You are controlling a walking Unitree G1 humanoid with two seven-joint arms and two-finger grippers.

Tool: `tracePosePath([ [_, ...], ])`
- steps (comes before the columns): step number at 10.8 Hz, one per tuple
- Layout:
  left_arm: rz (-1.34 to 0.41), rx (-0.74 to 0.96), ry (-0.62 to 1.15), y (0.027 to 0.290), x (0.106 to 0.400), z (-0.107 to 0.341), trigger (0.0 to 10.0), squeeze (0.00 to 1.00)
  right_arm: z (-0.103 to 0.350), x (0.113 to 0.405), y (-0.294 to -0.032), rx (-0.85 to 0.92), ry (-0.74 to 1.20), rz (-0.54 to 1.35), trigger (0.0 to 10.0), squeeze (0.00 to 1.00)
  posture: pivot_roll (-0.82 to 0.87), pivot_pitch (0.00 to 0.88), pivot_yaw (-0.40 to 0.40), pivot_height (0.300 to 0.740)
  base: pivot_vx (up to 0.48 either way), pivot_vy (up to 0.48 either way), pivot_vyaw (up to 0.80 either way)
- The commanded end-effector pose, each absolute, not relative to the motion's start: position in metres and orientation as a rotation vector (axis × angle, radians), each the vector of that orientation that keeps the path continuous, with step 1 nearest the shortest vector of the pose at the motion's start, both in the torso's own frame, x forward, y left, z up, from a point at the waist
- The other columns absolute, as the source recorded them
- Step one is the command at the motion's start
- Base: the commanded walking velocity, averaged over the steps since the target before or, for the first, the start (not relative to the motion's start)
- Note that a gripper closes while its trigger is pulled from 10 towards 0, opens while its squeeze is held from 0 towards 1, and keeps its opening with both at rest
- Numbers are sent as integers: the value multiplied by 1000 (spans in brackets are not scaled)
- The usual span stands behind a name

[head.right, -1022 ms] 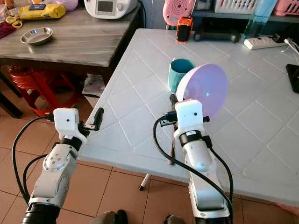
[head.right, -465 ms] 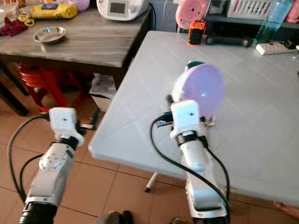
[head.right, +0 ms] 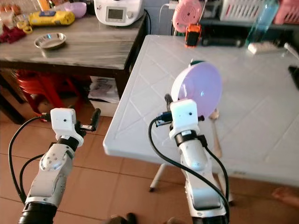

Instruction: Setting the table

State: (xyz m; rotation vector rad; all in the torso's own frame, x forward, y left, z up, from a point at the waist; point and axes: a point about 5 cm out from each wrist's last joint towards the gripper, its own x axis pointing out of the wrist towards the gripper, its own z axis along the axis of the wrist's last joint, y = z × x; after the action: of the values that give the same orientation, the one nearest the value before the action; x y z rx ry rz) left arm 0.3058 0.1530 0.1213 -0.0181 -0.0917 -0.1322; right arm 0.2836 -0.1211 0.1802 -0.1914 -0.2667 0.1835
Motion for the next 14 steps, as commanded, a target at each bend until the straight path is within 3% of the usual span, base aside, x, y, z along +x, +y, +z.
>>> tracePosePath([
  [1, -134, -8, -85, 153, 305, 119, 10000, 0, 179, 284, -120, -178, -260, 185, 10000, 0, -53, 111, 80, 740, 0, 368, 0],
  [14, -147, -19, -87, 147, 306, 121, 10000, 0, 176, 287, -125, -177, -261, 167, 10000, 0, -53, 112, 84, 740, 0, 391, 0],
])
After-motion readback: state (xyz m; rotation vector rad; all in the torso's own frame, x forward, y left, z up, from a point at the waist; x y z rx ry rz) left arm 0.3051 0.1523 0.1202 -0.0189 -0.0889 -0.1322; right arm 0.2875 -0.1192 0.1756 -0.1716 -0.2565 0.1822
